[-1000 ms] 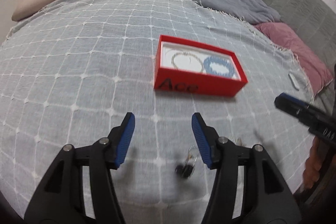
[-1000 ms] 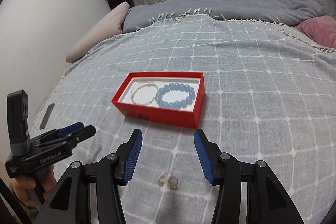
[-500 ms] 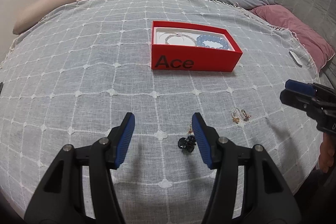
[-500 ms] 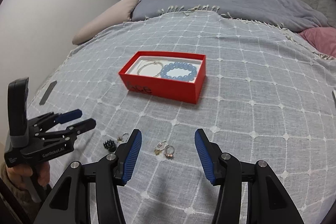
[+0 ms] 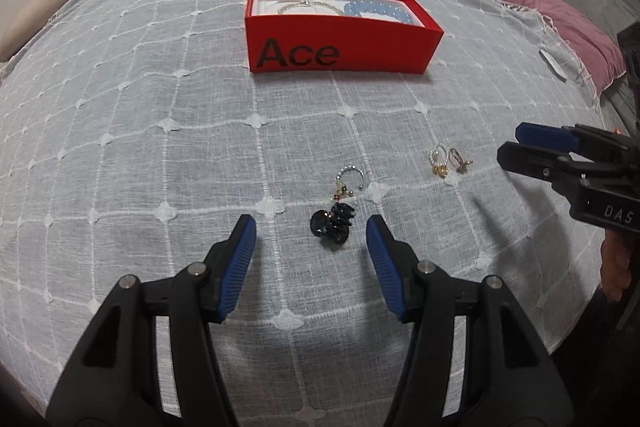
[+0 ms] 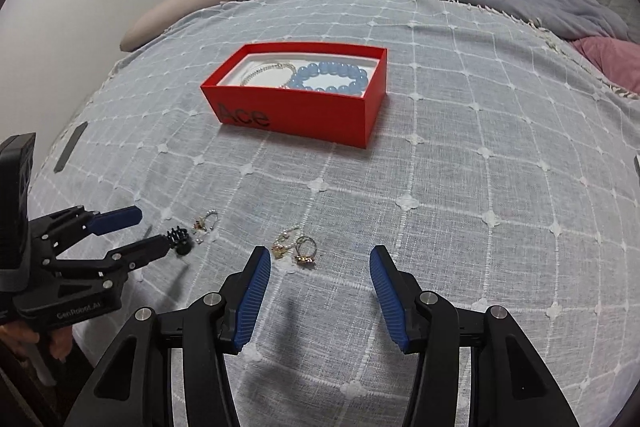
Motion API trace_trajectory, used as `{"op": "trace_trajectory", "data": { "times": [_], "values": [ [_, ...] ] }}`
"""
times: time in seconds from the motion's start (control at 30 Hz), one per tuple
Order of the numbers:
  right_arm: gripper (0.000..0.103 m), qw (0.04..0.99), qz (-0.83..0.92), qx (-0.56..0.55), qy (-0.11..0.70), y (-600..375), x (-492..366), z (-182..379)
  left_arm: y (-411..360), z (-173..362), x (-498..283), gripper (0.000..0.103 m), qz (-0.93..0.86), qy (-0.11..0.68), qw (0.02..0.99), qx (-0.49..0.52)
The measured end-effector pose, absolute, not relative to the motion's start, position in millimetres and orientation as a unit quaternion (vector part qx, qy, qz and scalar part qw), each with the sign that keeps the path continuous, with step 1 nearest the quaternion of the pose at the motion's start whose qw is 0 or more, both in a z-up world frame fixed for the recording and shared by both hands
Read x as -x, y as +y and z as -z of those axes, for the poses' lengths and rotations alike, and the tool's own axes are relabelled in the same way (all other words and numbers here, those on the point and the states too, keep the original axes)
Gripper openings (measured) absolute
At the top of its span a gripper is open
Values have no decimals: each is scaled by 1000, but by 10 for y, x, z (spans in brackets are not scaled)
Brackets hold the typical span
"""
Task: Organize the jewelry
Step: 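Move both open tools back over the remaining rings and earrings, then grasp the black flower ring with the left tool while the right grasps the gold ring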
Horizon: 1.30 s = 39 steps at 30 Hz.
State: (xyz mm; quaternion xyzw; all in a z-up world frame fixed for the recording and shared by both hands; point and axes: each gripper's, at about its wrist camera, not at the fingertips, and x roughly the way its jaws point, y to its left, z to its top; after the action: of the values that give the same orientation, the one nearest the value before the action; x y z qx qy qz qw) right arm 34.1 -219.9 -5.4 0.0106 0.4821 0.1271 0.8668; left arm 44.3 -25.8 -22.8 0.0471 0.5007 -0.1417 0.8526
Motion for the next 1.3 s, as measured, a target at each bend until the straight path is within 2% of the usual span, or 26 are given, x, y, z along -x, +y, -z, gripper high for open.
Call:
{"op": "trace_trajectory", "data": {
  "times": [0.43,0.53,0.67,0.93,1.07,1.3],
  "values": [
    [48,855,-141,17,499,-2045,-373,234,-356,339,-412,58,146,509,845,-70],
    [48,854,-132,11,502,-2100,-393,238,-359,354,-423,54,151,513,842,-70],
    [48,854,-128,8,505,-2129,-406,250,-391,387,-436,39,154,516,839,-77],
    [47,851,-144,27,505,-2024,-385,301,-386,391,-445,23,156,515,840,-75],
    [43,851,-146,38,503,-1990,-387,338,-361,370,-458,14,160,515,839,-68],
    [33,856,-150,55,492,-1963,-404,367,-317,309,-451,14,167,510,842,-60]
  ]
}}
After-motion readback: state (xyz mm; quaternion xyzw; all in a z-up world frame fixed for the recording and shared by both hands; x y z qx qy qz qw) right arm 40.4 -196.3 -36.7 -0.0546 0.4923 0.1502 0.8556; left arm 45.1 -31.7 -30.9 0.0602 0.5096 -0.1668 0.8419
